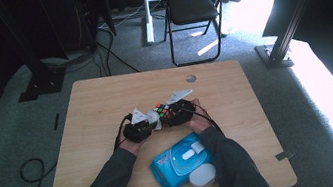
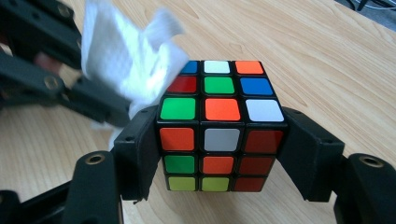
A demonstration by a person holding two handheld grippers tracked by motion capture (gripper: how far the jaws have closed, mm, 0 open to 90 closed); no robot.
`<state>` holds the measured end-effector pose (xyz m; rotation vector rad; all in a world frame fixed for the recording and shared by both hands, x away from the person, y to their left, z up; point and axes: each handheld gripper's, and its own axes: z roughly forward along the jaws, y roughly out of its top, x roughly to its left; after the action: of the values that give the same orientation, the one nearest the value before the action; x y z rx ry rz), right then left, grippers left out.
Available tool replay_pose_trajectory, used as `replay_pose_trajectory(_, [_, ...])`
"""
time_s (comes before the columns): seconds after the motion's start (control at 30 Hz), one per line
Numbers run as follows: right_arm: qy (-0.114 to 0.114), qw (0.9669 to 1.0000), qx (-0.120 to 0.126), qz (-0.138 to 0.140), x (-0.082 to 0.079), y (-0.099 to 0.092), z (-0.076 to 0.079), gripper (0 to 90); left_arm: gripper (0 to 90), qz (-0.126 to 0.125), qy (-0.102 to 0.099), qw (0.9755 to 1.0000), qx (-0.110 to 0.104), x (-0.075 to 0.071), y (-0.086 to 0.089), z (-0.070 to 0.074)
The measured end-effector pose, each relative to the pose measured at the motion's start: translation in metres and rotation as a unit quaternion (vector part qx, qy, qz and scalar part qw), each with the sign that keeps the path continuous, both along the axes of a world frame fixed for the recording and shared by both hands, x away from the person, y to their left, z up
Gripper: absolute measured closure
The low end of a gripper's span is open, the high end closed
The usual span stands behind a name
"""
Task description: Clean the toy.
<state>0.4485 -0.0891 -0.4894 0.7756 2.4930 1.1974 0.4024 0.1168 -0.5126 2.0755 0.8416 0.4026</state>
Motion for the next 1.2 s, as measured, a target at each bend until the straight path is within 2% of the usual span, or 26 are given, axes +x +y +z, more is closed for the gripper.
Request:
replay_pose_trajectory(0.23, [0.003,0.9996,0.027,-0.006,0.001,-0.004,0.005,34.5,82.6,-0.01,0.007,0.9999,0.008,0.0,-0.009,-0.007])
replay_pose_trajectory(0.53, [0.006,0.9983,0.056,-0.011,0.002,-0.009,0.011,34.4,82.5,-0.014,0.009,0.9998,0.014,0.0,-0.011,-0.007])
replay_pose_trajectory(0.93, [0.006,0.9982,0.058,-0.016,0.002,-0.01,0.011,34.4,82.7,-0.025,-0.017,0.9995,0.006,-0.006,-0.016,0.011])
replay_pose_trajectory(1.2, [0.01,0.9982,0.056,-0.017,0.002,-0.011,0.009,34.4,82.7,-0.019,-0.021,0.9996,0.002,-0.005,-0.011,0.014])
